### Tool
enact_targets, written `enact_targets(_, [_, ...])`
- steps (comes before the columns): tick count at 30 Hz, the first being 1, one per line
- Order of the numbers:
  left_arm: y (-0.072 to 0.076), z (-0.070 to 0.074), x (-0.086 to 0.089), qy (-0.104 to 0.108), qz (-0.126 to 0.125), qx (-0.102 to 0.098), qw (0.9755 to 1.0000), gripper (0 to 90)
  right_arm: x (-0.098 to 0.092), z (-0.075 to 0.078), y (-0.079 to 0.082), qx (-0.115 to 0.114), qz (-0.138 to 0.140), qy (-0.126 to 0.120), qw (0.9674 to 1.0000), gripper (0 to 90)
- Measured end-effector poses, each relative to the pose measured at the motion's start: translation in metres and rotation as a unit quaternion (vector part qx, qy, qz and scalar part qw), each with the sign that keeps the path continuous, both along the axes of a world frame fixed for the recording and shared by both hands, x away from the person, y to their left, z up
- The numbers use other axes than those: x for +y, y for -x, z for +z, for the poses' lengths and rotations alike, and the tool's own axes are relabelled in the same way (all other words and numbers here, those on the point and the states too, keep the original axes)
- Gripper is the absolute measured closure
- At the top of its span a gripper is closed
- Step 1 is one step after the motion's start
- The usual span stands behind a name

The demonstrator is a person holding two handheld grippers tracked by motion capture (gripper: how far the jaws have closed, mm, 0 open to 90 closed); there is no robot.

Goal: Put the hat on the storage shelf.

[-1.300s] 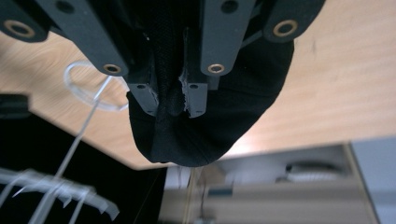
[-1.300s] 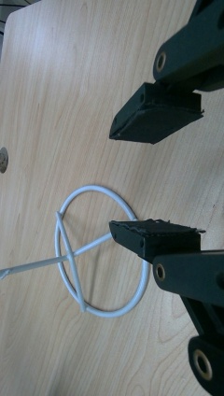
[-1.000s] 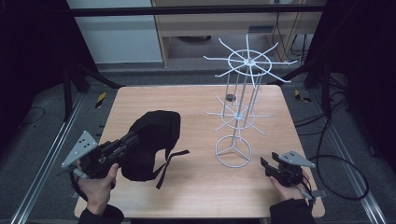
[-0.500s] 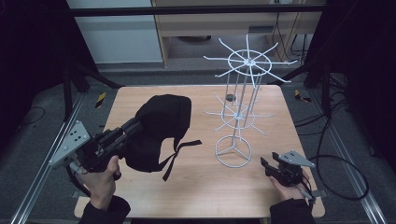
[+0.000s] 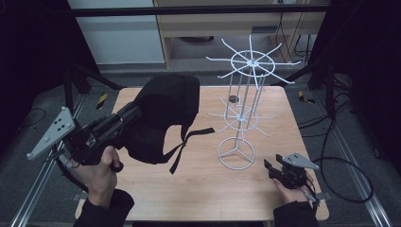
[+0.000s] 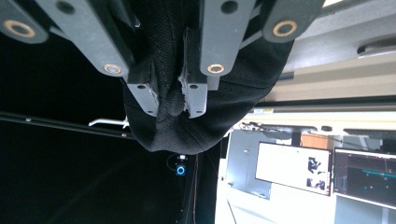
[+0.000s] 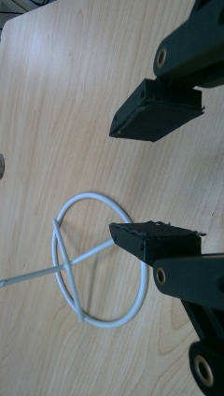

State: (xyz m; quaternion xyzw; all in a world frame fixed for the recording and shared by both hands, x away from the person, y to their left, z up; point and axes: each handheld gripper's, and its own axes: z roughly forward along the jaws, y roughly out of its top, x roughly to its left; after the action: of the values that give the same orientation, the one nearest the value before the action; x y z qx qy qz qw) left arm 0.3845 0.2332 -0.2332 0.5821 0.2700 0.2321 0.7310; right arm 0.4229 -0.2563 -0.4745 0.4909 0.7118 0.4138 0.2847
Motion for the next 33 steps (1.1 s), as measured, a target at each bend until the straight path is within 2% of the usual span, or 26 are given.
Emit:
enact_targets(9, [-0.002, 0.017, -0.011, 0.013, -0.009, -0.010, 0.9998, 79.0, 0.000, 0.000, 0.000, 0.001, 0.000, 0.000, 1.0000, 47.0])
enact_targets(18, [-0.007, 0.031, -0.035, 0.002, -0.021, -0.019, 0.9996, 79.1, 0.000, 0.000, 0.000, 0.002, 0.001, -0.002, 1.0000, 46.9])
enact_targets(24, [-0.015, 0.030, -0.048, -0.007, -0.027, -0.013, 0.9995, 79.0, 0.000, 0.000, 0.000, 0.002, 0.002, -0.004, 1.0000, 46.9])
enact_targets(33, [-0.034, 0.019, -0.062, -0.019, -0.028, 0.012, 0.9993, 78.9, 0.000, -0.001, -0.001, 0.001, 0.003, -0.001, 1.0000, 46.8])
